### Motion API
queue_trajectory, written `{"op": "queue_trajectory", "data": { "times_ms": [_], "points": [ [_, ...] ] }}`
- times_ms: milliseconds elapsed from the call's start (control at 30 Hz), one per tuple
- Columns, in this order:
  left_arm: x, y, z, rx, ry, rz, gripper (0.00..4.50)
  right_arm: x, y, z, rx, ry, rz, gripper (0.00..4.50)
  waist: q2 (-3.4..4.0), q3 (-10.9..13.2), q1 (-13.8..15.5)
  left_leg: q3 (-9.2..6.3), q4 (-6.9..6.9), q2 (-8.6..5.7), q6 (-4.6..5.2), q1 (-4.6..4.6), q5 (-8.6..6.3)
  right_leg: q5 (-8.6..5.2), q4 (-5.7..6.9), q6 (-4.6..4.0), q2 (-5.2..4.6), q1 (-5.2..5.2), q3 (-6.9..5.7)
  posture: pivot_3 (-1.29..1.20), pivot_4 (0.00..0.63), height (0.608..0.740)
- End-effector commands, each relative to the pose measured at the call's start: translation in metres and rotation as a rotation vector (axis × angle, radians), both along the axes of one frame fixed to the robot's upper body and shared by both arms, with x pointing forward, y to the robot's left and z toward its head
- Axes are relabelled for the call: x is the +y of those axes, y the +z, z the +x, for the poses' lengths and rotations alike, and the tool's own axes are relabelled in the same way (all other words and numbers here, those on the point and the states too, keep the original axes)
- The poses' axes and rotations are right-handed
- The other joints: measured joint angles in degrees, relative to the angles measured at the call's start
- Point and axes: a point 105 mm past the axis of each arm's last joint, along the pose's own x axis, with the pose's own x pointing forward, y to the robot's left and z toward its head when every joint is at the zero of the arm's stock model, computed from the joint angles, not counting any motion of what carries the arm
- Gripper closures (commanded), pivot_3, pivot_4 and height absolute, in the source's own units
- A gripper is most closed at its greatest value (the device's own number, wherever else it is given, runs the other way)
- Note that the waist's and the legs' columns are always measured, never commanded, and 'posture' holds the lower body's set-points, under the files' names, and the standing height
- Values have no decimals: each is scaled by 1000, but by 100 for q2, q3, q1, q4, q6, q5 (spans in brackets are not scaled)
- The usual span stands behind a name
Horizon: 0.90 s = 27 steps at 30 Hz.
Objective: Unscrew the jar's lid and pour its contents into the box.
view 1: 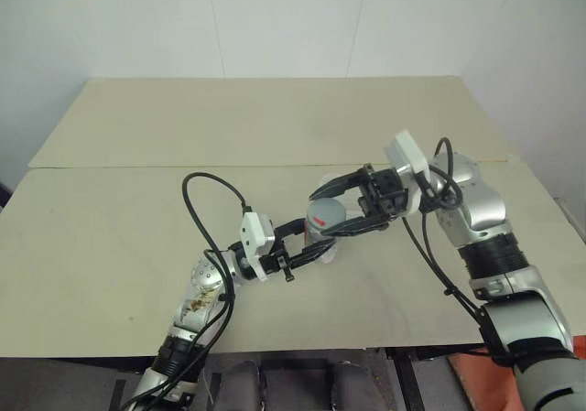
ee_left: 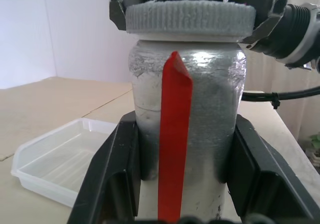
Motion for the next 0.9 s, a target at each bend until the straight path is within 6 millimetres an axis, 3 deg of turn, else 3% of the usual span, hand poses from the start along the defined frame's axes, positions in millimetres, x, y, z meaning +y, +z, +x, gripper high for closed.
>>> {"op": "queue_trajectory", "data": {
  "times_ms": [33, 200, 400, 767, 900],
  "points": [
    [-7, -6, -16, -8, -98, 43, 2610, -11, 30, 0, -89, 30, 71, 1753, 0, 0, 1, 0, 0, 0, 0, -1, 0, 0, -2, 0, -1, 0, 0, 0, 150, 740],
    [-7, -7, -19, 0, -113, 48, 2610, -13, 34, -4, -103, 53, 94, 1753, 0, 0, 21, 1, 1, -1, 0, -4, 0, 0, -3, 0, -4, 0, -2, 0, 150, 740],
    [-7, -9, -21, 5, -138, 60, 2610, -16, 54, -6, -99, 77, 187, 1753, 1, 0, 13, 0, 0, 2, 0, -3, 0, 0, -1, 0, -2, 0, -2, 0, 150, 740],
    [-9, -11, -22, -2, -149, 61, 2610, -20, 59, -6, -121, 79, 174, 1753, 12, 9, 10, 4, 0, 5, 1, -2, -1, 1, -1, -1, -3, -1, -1, 0, 150, 740],
    [-7, -8, -20, -7, -110, 43, 2610, -34, 54, 0, -144, -21, 177, 1753, 12, 9, 15, 4, -1, 6, 1, -4, -1, 0, -3, -1, -3, -3, -2, 0, 150, 740]
  ]
}}
